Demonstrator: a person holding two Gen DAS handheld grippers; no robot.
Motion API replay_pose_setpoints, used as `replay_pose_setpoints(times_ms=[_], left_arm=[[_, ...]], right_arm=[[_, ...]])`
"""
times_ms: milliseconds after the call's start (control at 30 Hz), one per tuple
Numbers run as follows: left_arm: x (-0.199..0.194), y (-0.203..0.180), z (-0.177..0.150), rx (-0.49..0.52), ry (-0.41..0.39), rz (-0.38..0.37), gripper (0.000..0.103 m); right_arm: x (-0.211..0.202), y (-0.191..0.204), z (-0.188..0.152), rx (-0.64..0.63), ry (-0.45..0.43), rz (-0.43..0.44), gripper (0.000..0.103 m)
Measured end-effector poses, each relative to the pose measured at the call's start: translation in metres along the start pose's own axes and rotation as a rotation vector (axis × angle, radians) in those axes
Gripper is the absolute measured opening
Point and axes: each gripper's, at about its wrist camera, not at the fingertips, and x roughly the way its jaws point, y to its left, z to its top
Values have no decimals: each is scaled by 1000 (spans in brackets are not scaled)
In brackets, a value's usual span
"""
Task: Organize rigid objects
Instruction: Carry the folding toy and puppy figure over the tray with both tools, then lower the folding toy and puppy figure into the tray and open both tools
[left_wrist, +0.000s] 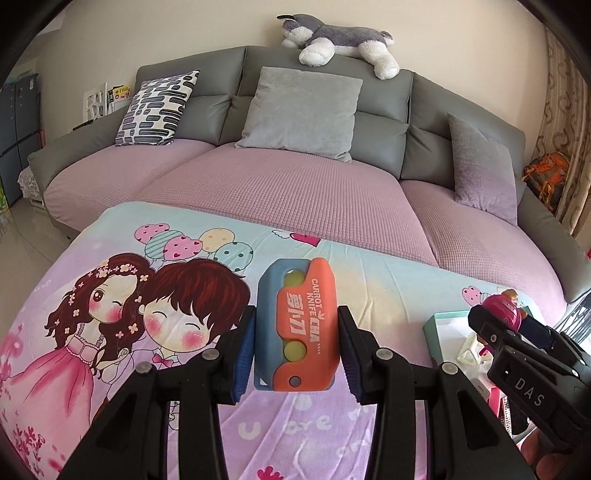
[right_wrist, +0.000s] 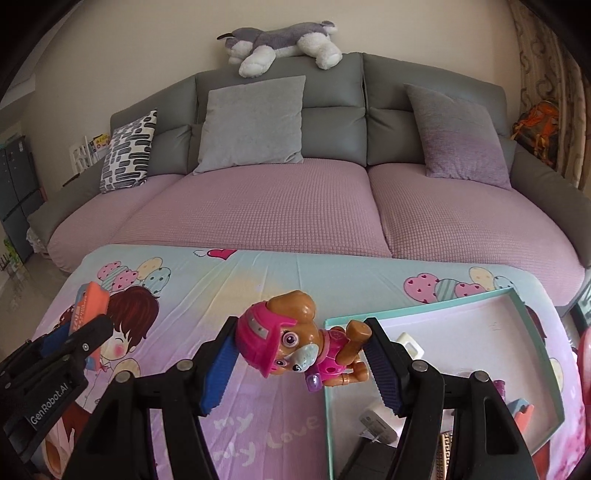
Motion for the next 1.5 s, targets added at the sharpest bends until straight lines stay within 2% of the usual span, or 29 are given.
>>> replay_pose_setpoints(times_ms=[300,433,567,700,900,1133,1300,1500], left_arm=[[-11,-41,-4,77,-4,-49,44],[-13,-59,-4,77,-3,-114,44],[-13,-81,-6,119,-1,-141,44],[-11,-100,-9,132,25,-215,44],[-9,-139,-18,212,41,-242,44],[-5,-181,-33,307,48,-291,44],[3,-202,-42,323,72,-328,44],[6,-228,-53,359,63,-358,44]], right_arm=[[-30,-43,-28,78,4,-116,69],[-42,-67,-37,138,4,-172,69],[-49,-88,-42,154,-8,-201,69],[-53,-116,-46,200,-13,-264,69],[-56,-160,-52,284,-6,-331,69],[-53,-197,-64,361,22,-374,69],[-47,-210,-69,376,44,-397,69],[-42,-223,-73,409,55,-406,69]])
